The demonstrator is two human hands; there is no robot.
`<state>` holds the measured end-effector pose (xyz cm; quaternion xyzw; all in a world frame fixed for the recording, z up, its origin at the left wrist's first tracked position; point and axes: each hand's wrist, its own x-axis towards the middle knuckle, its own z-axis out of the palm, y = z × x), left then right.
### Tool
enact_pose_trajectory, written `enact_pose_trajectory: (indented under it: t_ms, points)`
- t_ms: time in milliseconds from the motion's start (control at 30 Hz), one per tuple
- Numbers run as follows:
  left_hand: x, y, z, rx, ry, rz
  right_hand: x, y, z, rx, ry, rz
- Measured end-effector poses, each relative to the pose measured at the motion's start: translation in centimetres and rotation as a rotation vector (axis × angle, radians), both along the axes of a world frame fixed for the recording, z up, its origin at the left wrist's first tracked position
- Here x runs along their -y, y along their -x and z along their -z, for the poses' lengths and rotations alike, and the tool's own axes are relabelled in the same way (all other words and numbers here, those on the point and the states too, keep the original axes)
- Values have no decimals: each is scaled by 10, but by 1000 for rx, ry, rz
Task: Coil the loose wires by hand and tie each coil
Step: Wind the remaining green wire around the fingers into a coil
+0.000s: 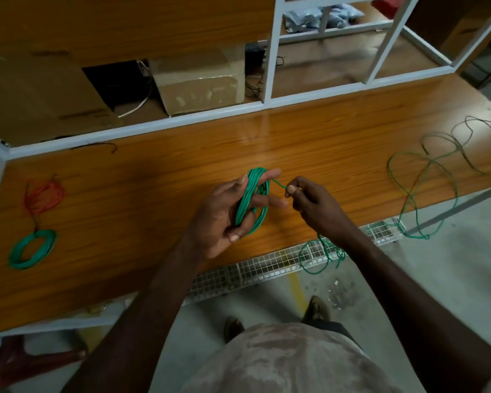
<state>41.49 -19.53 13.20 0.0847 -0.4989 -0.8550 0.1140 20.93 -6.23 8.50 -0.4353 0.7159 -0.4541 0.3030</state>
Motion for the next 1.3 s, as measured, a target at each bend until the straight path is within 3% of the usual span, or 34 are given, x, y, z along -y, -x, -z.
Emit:
enact_pose_trajectory:
  t_ms: [233, 500, 633, 733, 867, 1000, 1133, 1300]
  points:
    - [0, 26, -8, 13, 66, -210, 5, 13, 8, 46, -1, -86]
    - [-24, 119, -3, 76, 240, -648, -18, 42, 0, 169, -118, -415]
    - [-32, 161, 6, 153, 403, -811, -37, 69, -13, 307, -159, -511]
    - [-37, 178, 15, 246, 643, -856, -50, 89, -17, 300, -193, -587]
    - [-35, 185, 29, 428, 994, -792, -67, 109, -10, 437, -210, -609]
    - [-28, 176, 55, 631, 1214, -575, -70, 126, -4, 604, -191, -492]
    - [-34, 164, 72, 710, 1213, -410, -65, 135, -4, 576, -135, -326]
    - [-40, 154, 76, 618, 1163, -327, -52, 140, 0, 487, 12, -7]
